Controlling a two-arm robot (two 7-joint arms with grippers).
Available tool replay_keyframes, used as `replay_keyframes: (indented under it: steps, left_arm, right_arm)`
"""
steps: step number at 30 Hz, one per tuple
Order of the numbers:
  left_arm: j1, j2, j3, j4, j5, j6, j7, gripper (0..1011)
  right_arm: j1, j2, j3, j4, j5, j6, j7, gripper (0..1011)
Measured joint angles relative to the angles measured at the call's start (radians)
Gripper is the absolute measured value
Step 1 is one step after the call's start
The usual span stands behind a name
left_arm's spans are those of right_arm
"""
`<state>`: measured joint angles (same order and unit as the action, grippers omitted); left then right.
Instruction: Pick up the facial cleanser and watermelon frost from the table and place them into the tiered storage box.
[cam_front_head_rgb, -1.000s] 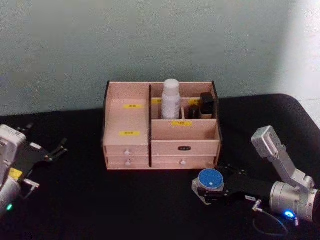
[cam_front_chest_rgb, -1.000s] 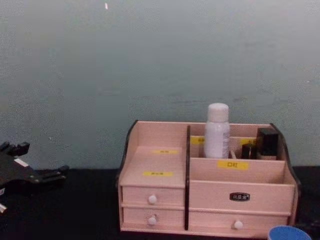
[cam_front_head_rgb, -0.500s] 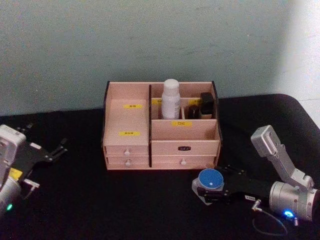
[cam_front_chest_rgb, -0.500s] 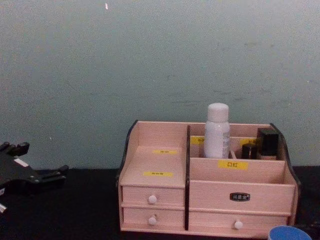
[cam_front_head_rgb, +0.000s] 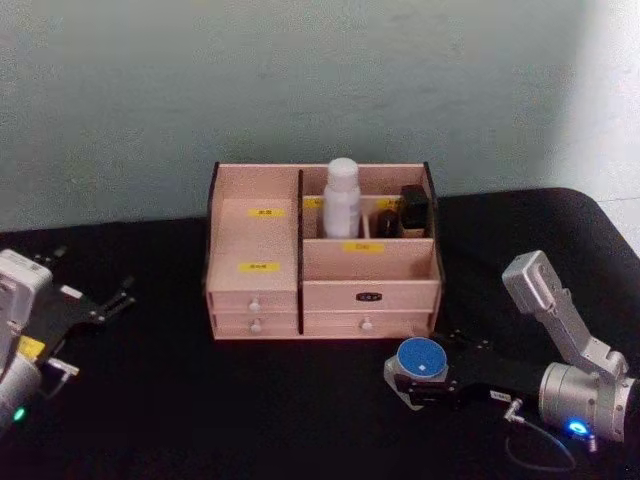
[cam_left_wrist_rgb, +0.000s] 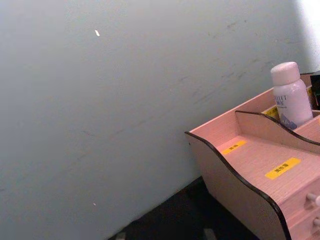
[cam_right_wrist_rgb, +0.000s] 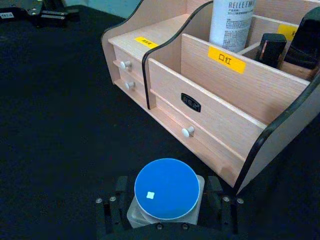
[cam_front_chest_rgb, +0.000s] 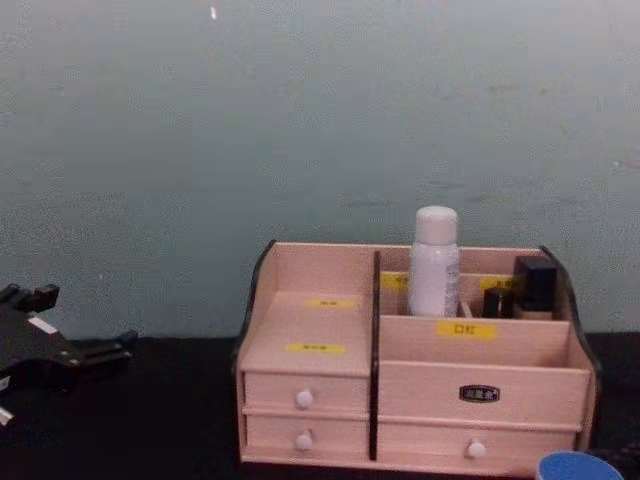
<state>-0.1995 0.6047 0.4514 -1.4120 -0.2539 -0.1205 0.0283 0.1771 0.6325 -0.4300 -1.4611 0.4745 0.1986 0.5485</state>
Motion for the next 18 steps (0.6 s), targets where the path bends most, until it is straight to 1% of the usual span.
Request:
replay_keyframes:
  steps: [10, 14, 18]
  left_arm:
    - [0.0, 0.0, 0.0, 0.0, 0.0, 0.0, 0.0, 1001]
    - [0.0, 0.0, 0.0, 0.0, 0.0, 0.0, 0.0, 1001]
    - [0.0, 0.0, 0.0, 0.0, 0.0, 0.0, 0.0, 1001]
  right_arm:
    - [-0.001, 0.0, 0.001, -0.001, -0.001, -0.001, 0.001, 1000]
    - [-0.001, 0.0, 0.001, -0.001, -0.001, -0.001, 0.001, 959]
    - [-0.001, 0.0, 0.001, -0.001, -0.001, -0.001, 0.001, 841]
